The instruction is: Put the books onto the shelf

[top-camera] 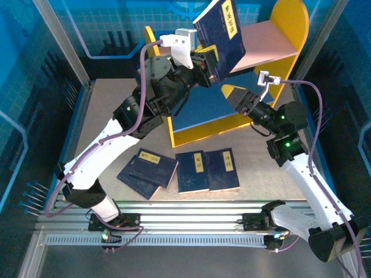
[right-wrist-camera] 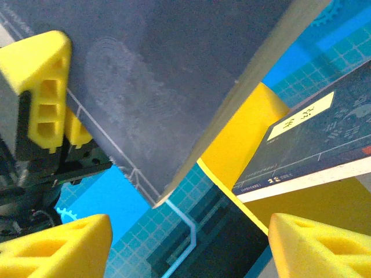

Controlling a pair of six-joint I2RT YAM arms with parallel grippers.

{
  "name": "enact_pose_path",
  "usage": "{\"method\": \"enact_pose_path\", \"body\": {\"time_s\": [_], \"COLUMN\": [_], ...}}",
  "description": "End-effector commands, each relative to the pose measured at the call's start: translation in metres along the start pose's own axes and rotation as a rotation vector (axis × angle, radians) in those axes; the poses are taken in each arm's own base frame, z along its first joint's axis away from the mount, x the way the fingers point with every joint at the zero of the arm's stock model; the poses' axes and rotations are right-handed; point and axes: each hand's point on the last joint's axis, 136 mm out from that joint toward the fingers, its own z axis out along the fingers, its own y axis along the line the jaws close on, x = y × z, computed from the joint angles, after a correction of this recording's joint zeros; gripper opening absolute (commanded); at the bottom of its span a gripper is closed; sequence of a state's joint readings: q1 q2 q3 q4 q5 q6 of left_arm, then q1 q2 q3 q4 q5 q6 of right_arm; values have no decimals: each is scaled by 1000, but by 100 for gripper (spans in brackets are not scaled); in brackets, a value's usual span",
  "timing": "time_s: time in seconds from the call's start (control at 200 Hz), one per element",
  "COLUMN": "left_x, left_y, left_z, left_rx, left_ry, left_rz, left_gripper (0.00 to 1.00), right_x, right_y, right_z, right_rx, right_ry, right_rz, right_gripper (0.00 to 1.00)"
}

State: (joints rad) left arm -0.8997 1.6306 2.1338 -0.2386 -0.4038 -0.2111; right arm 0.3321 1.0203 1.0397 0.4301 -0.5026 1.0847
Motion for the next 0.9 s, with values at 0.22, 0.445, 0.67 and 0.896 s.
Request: {"method": "enact_pose_path", "body": {"time_s": [0.22, 0.445, 0.67, 0.896], "left_x": [-16, -16, -8, 3], "left_y": [1, -5, 3, 6], "left_z": [-12, -16, -18, -16], "left_rx": [41, 84, 57, 54], "left_ry": [-54, -51, -38, -12], "left_rz": [-93, -127, -148, -166], "left_gripper": [0, 0, 0, 0], "right_x": [-12, -13, -20, -25], "right_y": [10, 3, 7, 16], "right_z": [14, 20, 23, 19], "right_rx": [-59, -71, -92, -116], "right_ry": [-43, -57, -74, -97], "right_rz": [-20, 2, 6, -27], "right_gripper": [72, 69, 42, 13]}}
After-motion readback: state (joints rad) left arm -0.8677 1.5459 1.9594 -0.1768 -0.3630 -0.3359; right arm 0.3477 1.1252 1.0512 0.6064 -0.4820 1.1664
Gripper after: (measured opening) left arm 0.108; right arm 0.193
